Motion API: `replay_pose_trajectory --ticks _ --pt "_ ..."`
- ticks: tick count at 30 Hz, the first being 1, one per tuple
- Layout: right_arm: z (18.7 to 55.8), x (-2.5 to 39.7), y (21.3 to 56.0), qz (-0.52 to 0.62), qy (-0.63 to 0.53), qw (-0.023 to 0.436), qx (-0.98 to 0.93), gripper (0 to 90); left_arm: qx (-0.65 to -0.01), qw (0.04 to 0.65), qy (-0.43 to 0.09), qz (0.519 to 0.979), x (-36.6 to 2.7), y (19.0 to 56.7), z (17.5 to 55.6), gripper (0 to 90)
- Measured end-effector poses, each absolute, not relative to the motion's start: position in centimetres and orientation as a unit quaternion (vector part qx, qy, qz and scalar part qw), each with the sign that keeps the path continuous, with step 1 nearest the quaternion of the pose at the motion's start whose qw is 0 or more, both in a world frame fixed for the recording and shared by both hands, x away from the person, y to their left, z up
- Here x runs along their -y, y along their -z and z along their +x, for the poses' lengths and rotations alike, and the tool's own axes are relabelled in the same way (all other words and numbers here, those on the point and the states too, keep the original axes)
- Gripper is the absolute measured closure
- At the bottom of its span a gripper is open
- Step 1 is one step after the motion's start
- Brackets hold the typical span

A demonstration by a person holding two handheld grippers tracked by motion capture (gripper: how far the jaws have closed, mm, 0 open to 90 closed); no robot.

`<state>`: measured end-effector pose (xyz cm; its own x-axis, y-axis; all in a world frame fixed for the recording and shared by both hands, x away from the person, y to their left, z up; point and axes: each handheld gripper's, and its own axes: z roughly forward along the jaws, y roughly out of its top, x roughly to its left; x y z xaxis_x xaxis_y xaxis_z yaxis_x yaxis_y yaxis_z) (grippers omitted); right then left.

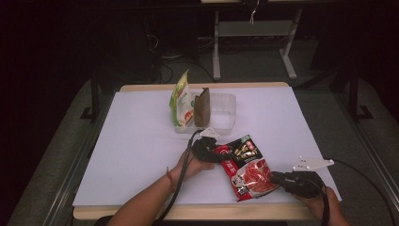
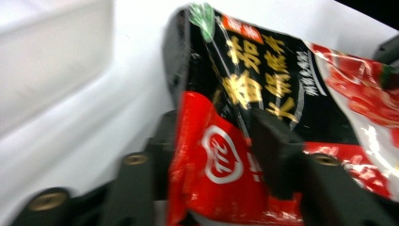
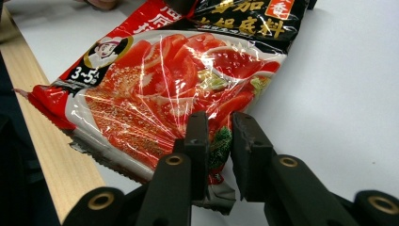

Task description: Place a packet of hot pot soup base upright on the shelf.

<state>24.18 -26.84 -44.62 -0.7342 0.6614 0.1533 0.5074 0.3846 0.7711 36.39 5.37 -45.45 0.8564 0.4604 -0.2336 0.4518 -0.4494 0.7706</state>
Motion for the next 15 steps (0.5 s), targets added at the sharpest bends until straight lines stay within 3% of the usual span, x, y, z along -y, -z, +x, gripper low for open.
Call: replay_pose_trajectory --ticks 2,7,15 --pt "24.13 26.81 44.58 0.352 -0.426 0.094 -0.828 74.3 -0.274 0.455 -0.012 0.848 -5.48 45.42 36.46 67.3" --pt "23.99 26.81 44.51 0.351 -0.420 0.109 -0.830 66.9 -0.254 0.453 -0.054 0.853 -5.25 45.30 36.12 78.6" --pt "24.18 27.15 44.60 0.371 -0.415 0.123 -0.822 39.1 -0.258 0.475 -0.063 0.839 -5.52 45.13 35.92 86.9"
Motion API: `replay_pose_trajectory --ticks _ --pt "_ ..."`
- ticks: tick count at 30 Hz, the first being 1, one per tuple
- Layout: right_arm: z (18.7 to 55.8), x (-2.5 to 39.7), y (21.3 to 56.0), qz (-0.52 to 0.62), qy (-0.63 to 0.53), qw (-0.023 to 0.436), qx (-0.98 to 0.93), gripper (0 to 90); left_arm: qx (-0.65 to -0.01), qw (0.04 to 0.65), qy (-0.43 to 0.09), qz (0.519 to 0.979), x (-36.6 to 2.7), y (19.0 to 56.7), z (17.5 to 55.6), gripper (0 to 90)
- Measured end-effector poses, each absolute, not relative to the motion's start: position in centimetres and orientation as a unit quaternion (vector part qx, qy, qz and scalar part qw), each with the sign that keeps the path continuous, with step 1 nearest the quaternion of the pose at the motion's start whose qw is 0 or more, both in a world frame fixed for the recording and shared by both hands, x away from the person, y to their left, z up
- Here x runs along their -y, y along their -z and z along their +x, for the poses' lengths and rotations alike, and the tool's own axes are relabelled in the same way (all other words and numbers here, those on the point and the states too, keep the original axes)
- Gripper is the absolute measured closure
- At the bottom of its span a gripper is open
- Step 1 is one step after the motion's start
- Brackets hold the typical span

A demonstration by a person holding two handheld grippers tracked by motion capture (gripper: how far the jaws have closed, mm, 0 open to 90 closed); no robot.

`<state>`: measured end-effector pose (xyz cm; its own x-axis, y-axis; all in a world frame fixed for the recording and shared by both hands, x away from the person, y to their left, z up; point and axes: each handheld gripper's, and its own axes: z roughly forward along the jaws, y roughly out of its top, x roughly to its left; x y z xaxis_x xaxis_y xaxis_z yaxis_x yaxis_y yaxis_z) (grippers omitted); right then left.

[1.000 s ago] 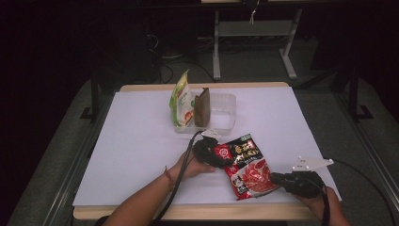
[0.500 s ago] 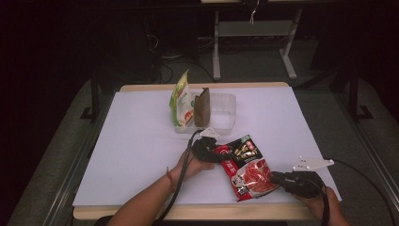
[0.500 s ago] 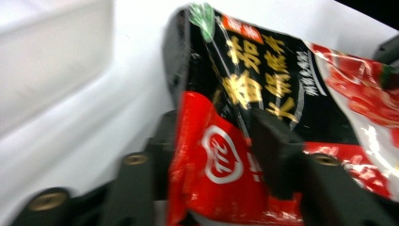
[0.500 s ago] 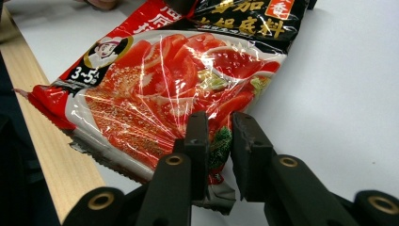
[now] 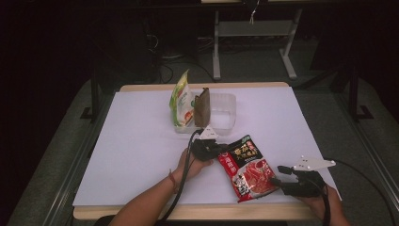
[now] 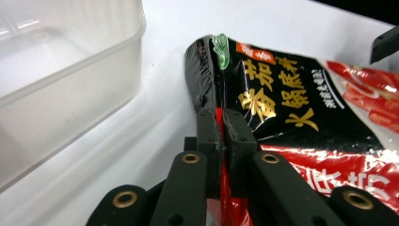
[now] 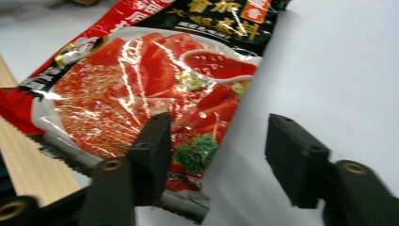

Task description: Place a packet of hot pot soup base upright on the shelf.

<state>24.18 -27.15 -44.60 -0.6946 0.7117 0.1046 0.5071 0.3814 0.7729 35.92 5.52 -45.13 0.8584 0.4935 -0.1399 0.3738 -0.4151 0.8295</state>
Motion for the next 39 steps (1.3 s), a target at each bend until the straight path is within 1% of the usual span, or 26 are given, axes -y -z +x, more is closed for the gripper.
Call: replay_pose_trajectory --ticks 5,9,13,15,20,27,29,31,39 --pt "24.2 27.6 44.4 0.375 -0.408 0.137 -0.821 35.0 -0.253 0.498 -0.073 0.826 -5.8 44.3 35.4 87.5" --pt "24.2 27.9 44.3 0.382 -0.407 0.144 -0.817 32.8 -0.241 0.528 -0.086 0.810 -6.1 42.8 34.7 87.5" --pt "24.1 28.3 44.1 0.390 -0.412 0.156 -0.809 32.7 -0.230 0.559 -0.103 0.790 -6.7 40.7 33.8 87.6" --pt "24.1 28.5 44.0 0.392 -0.418 0.155 -0.805 32.6 -0.224 0.569 -0.112 0.784 -7.1 39.6 33.4 87.7" --pt "24.3 29.1 44.0 0.414 -0.410 0.162 -0.796 32.3 -0.226 0.603 -0.117 0.756 -8.7 37.6 32.6 87.8" --pt "24.5 29.1 44.3 0.418 -0.399 0.162 -0.800 32.3 -0.224 0.627 -0.115 0.737 -9.9 36.0 31.8 88.5" --pt "24.5 29.0 44.3 0.417 -0.397 0.162 -0.801 32.3 -0.219 0.628 -0.125 0.736 -10.0 35.6 31.6 88.6" --pt "24.6 28.9 44.4 0.418 -0.395 0.161 -0.802 32.4 -0.217 0.633 -0.120 0.733 -10.2 35.4 31.5 88.8" --pt "24.7 29.0 44.6 0.420 -0.390 0.158 -0.804 32.7 -0.202 0.646 -0.125 0.726 -10.1 34.3 30.9 89.5"
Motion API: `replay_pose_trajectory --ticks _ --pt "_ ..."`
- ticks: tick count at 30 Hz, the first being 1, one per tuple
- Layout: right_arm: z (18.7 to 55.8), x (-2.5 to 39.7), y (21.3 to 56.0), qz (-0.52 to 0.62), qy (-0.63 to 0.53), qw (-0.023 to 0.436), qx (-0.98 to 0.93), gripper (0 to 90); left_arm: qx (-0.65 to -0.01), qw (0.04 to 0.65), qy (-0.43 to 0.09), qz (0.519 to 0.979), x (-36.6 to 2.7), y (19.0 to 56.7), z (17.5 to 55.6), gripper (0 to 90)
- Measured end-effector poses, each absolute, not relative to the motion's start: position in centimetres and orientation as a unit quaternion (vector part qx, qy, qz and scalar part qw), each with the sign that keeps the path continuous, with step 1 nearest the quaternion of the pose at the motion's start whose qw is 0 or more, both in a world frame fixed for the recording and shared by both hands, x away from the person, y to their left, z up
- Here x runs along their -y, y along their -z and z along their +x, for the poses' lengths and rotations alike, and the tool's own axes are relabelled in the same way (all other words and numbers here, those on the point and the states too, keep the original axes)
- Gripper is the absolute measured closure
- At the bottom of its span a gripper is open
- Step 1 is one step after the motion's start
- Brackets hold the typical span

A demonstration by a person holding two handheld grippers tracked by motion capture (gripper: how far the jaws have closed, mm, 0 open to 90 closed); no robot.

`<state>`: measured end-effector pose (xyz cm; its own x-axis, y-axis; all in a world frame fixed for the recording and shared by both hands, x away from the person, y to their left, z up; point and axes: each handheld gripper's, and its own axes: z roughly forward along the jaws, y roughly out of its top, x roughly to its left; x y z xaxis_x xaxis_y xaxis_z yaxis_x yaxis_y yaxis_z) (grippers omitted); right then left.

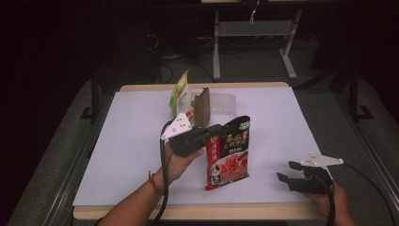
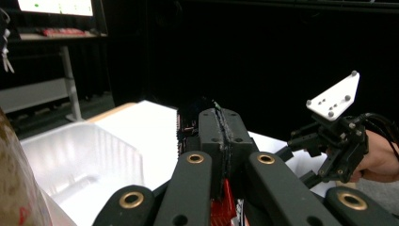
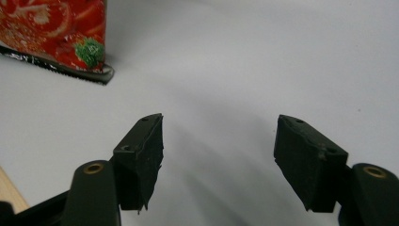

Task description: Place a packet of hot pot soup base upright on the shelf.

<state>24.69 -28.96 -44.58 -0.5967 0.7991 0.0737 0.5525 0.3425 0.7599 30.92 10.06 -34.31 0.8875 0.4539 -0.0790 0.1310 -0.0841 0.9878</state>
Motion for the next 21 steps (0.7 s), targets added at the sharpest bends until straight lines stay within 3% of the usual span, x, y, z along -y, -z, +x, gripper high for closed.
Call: replay_pose_trajectory --ticks 21 --pt "24.9 29.2 44.9 0.431 -0.382 0.155 -0.803 33.1 -0.182 0.656 -0.153 0.716 -9.7 30.6 31.3 89.9"
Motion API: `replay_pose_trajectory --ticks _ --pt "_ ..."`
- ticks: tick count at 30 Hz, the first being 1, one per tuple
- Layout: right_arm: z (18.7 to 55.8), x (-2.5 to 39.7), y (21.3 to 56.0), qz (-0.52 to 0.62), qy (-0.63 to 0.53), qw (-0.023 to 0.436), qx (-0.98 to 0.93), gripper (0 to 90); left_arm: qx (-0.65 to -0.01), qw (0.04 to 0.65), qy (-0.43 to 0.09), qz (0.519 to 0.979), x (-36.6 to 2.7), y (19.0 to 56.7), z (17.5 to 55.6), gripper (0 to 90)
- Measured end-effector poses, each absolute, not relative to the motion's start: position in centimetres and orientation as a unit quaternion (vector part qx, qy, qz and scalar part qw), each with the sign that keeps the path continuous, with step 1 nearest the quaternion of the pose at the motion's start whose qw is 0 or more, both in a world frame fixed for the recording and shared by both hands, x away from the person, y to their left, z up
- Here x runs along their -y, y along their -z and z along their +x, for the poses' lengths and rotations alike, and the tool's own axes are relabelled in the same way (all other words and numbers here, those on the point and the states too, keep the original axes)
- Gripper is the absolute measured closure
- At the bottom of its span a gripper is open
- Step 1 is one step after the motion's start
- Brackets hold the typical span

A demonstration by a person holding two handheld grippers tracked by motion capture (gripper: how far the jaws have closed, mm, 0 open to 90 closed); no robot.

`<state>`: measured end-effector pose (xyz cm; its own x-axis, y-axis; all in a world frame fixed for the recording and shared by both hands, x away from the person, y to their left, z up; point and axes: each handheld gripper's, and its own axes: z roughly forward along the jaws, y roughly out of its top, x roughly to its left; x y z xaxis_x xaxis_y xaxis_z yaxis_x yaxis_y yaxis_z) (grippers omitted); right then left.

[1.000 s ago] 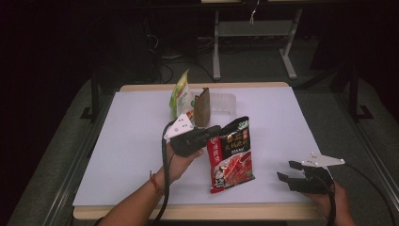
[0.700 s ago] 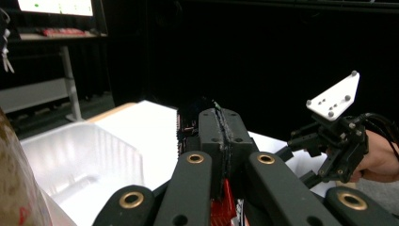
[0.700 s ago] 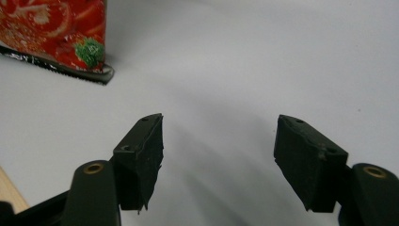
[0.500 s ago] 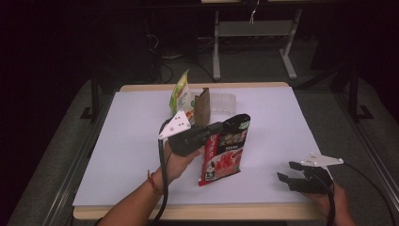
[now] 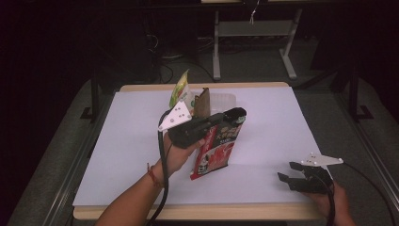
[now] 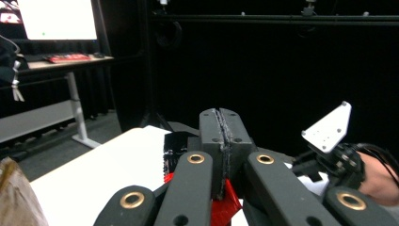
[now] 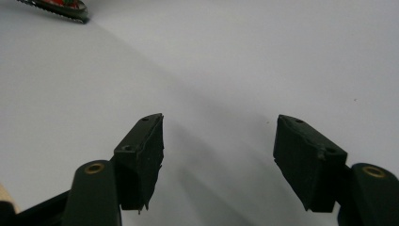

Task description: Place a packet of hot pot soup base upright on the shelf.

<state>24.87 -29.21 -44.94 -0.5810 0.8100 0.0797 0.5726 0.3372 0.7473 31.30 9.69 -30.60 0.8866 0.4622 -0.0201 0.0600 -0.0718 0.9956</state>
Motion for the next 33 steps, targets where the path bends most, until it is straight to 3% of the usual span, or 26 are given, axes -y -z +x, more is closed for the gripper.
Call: replay_pose_trajectory --ticks 19,33 --pt "24.9 29.1 45.0 0.427 -0.380 0.153 -0.806 33.5 -0.200 0.667 -0.198 0.690 -8.8 25.3 34.7 90.0" --pt "24.7 29.3 45.0 0.426 -0.383 0.153 -0.805 34.2 -0.237 0.638 -0.236 0.694 -6.5 24.9 39.4 90.0"
